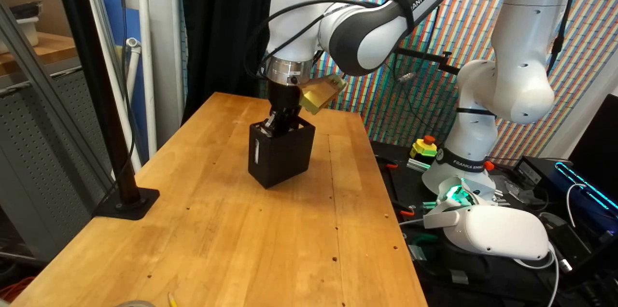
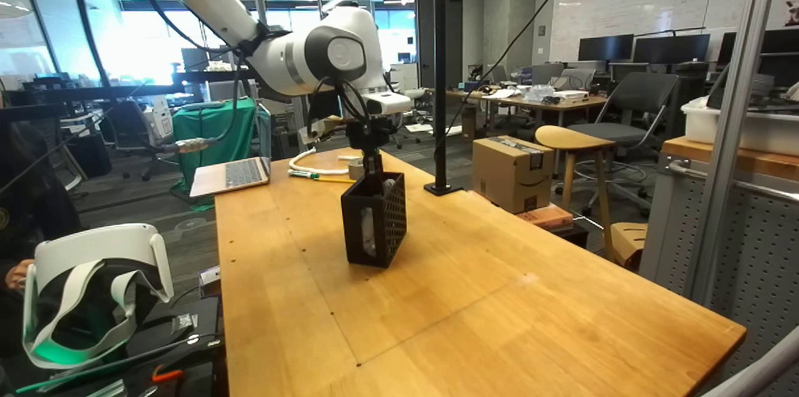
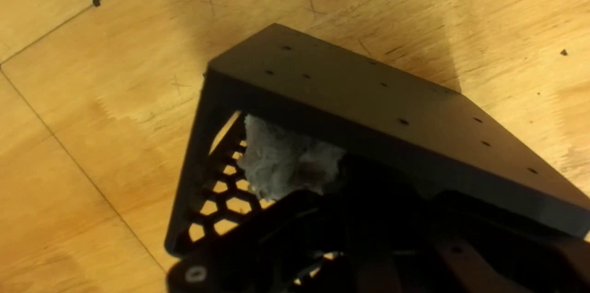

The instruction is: Pick up the towel and put it in the object

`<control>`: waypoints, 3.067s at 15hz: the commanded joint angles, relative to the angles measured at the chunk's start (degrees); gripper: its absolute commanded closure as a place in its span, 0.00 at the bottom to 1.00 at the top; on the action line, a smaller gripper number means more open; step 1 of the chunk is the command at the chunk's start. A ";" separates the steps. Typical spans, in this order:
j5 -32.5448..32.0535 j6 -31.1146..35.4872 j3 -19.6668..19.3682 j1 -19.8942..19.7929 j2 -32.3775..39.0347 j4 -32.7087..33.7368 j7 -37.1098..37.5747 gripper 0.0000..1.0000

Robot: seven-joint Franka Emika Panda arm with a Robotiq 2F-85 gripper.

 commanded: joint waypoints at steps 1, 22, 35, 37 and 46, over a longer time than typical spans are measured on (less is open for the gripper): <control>5.07 -1.05 -0.89 -0.72 5.10 4.16 -5.72 0.96; 13.95 -8.00 -4.62 -0.10 8.48 9.98 -13.50 0.97; -3.98 -10.17 -3.29 5.43 0.25 7.93 2.06 0.97; -6.14 -11.11 -3.05 5.23 -1.40 8.12 3.15 0.97; -8.74 -11.63 -1.92 3.79 -2.07 11.94 1.94 0.97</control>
